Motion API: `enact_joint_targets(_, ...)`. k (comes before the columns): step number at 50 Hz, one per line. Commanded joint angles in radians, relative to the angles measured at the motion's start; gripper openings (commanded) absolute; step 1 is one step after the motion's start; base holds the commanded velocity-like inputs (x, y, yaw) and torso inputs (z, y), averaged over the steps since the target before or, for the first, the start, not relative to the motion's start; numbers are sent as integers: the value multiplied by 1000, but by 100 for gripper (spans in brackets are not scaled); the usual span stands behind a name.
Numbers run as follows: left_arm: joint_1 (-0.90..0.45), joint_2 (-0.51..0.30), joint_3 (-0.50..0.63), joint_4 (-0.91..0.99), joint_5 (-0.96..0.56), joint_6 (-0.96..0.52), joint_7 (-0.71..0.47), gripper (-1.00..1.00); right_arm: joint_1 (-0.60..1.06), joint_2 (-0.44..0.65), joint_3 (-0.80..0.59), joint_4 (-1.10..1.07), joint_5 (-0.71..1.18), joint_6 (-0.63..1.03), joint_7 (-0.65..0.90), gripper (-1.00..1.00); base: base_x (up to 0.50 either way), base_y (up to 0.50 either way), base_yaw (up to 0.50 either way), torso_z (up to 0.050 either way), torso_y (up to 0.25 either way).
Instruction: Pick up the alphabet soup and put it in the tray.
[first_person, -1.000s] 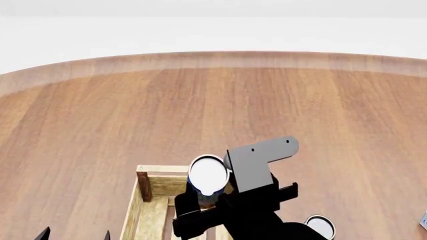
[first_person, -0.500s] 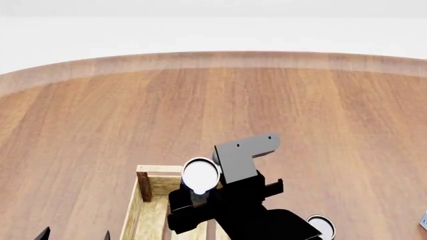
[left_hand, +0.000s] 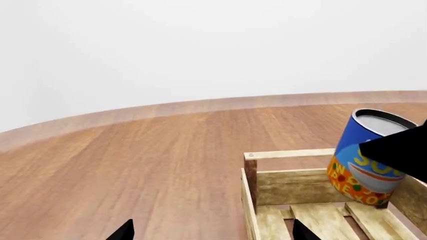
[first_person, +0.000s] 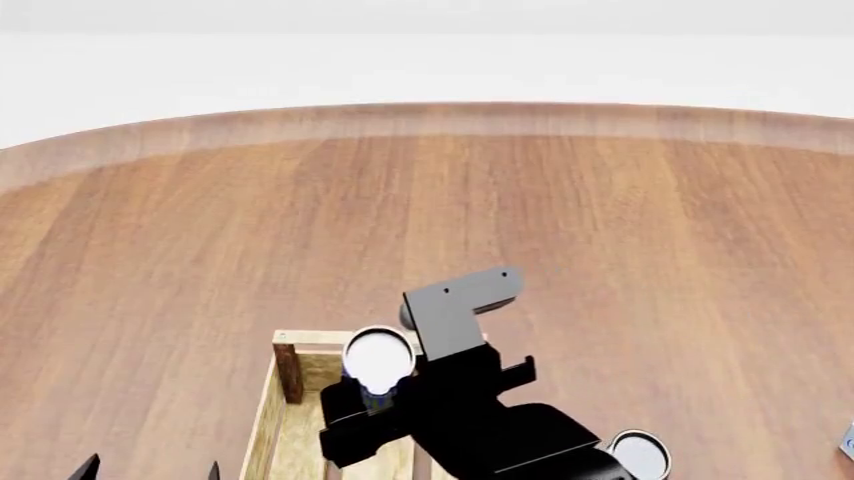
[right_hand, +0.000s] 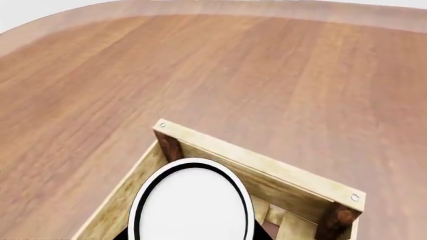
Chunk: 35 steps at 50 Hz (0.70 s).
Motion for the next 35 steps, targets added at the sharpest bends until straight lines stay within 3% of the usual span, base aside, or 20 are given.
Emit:
enact_joint_targets(1,0,-2,3,0,-1,2,-3,100,27,-17,-17,72,-10,-63,-55,-100,0,0,0,0,0)
enact_joint_targets(35,-5,-5,10,-7,-6,6,-9,100,144,-111,-112,536,10,-330,-180,-100,0,0,0,0,1)
